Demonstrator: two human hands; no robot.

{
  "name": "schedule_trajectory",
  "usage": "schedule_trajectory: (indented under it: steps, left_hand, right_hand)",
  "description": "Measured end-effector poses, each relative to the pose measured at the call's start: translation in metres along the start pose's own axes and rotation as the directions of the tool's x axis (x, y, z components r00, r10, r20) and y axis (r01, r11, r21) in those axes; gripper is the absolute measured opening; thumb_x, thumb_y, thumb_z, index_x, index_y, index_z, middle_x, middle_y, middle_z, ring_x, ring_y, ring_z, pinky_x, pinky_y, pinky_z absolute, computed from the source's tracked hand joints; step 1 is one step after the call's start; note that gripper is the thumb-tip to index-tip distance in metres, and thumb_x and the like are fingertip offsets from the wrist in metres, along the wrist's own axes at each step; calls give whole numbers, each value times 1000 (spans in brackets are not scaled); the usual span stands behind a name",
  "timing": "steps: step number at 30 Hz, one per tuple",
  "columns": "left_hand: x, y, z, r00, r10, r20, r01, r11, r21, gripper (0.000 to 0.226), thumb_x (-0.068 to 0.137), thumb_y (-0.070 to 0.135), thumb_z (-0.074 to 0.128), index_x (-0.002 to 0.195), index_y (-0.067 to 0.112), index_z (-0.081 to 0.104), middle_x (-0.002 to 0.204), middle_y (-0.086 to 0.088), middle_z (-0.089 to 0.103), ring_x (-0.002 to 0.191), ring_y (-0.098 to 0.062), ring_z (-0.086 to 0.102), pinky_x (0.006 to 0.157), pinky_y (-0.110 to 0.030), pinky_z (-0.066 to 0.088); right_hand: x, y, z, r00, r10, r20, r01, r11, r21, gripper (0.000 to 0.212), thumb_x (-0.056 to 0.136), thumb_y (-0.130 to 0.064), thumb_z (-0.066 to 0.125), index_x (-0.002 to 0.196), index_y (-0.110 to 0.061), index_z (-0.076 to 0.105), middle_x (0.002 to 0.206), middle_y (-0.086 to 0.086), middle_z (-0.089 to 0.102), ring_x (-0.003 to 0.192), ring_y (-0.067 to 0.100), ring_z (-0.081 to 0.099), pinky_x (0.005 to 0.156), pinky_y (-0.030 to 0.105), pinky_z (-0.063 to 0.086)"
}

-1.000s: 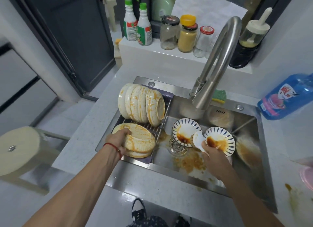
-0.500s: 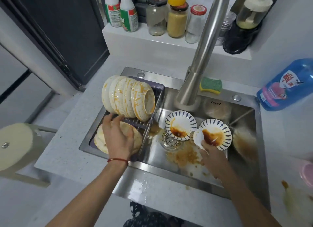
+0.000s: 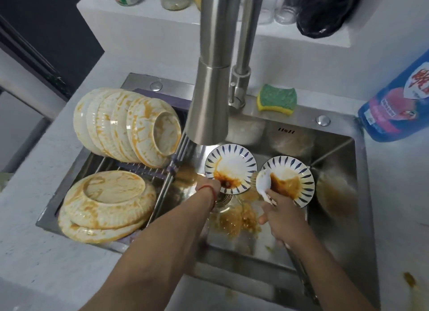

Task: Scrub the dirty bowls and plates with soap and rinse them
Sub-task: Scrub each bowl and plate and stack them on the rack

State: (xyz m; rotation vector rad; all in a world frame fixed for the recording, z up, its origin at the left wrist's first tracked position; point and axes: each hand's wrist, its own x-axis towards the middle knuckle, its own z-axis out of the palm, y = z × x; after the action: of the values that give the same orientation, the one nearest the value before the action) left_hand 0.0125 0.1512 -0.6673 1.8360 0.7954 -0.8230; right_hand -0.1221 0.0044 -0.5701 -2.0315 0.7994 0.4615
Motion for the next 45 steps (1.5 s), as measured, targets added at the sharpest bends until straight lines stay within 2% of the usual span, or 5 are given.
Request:
schedule_trajectory:
  steps: [14,24,34,40,45]
  left_hand:
    - [-47,12,-34,914,-40,404,85,992,-93,30,90,-19,36,109,1,45,89,-21,74,75,-36,78,59,-39,62]
    - [-123,6,-75,818,127,561,29,965,-261,77,72,-30,46,138,9,49,96,-18,60,64,-30,71,73,-59,61]
    - [-164,8,-107,641,238,729,-73,965,-251,66,67,-27,46,127,-3,59,102,-26,65,93,-43,66,91,-74,51]
    - [-192,3,-120,543,250,802,-38,961,-274,52,85,-31,35,127,-5,50,74,-14,72,67,-31,74,74,-56,61]
    - [-192,13,-126,516,270,813,-27,954,-299,53,82,-26,41,129,-8,59,111,-28,70,93,-38,71,86,-57,61]
  right_hand:
    - [-27,-9,-19,995,16,-98,-47,946,-321,64,105,-33,42,161,-47,13,126,12,64,111,34,58,92,42,49]
    - [-85,-64,-21,980,-129,-149,-24,673,-739,73,100,-16,40,163,-29,5,116,1,68,95,22,66,66,32,41]
    - [-108,-99,3,930,-355,94,356,806,-474,63,106,-25,39,162,-35,14,103,8,65,90,27,56,75,37,43]
    - [-108,-98,-21,949,-248,-193,33,689,-724,78,96,-10,39,163,-29,4,102,2,65,87,25,57,69,34,39]
    - [-134,-117,7,940,-339,33,279,711,-645,75,102,-23,43,163,-31,-1,105,8,67,87,29,52,69,38,38]
